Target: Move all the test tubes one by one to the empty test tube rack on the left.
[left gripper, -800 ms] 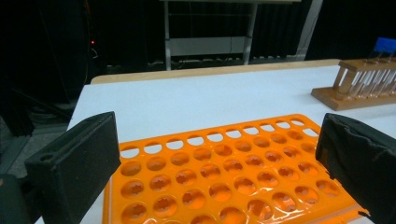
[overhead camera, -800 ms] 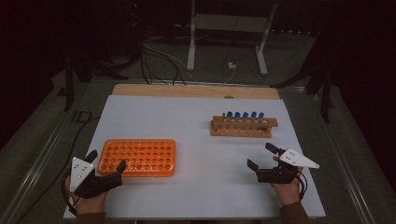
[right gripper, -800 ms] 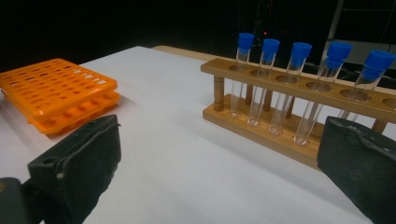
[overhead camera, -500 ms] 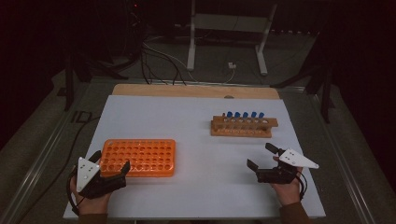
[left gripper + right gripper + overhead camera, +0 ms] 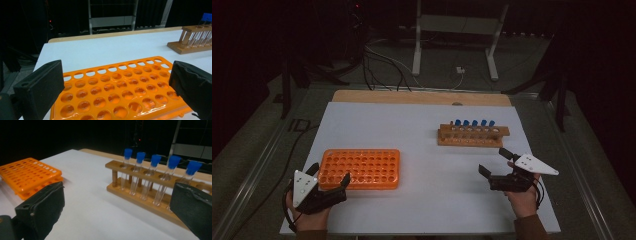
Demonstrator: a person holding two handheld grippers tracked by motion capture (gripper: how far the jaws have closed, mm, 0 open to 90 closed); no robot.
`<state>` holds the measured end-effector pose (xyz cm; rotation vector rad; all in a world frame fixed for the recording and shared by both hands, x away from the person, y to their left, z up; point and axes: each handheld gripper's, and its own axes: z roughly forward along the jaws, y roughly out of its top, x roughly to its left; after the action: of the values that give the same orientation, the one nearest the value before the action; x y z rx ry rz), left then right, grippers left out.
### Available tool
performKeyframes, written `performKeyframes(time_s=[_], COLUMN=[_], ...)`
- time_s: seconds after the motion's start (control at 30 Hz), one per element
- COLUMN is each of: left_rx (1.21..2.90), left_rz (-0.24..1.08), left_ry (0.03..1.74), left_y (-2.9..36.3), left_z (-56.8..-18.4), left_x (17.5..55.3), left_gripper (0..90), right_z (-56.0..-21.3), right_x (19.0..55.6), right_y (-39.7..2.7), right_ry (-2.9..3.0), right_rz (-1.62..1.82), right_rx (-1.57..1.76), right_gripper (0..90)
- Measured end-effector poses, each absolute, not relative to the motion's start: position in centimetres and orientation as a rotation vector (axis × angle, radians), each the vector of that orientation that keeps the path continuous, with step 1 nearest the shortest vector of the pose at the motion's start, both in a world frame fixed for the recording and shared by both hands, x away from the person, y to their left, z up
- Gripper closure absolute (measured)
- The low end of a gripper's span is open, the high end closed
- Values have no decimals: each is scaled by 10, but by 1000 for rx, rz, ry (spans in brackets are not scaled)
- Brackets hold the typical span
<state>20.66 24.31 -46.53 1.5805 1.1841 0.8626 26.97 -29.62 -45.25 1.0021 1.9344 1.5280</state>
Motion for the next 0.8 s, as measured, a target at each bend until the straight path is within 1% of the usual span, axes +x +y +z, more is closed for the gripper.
performKeyframes(time_s=[0.23, 0.67, 0.8], left_rx=[1583, 1597, 1603], left_rz=[859, 859, 854], left_ry=[1186, 1181, 1179], left_y=[241, 238, 238], left_z=[-467, -468, -468], left_x=[208, 208, 209], left_gripper=[5, 5, 5], right_z=[-440, -427, -423], right_x=[283, 308, 321], right_y=[-298, -299, -299], right_ry=[1928, 1905, 1901], right_rz=[1523, 1489, 1461], right_rx=[1011, 1041, 1046], right_gripper=[3, 3, 4])
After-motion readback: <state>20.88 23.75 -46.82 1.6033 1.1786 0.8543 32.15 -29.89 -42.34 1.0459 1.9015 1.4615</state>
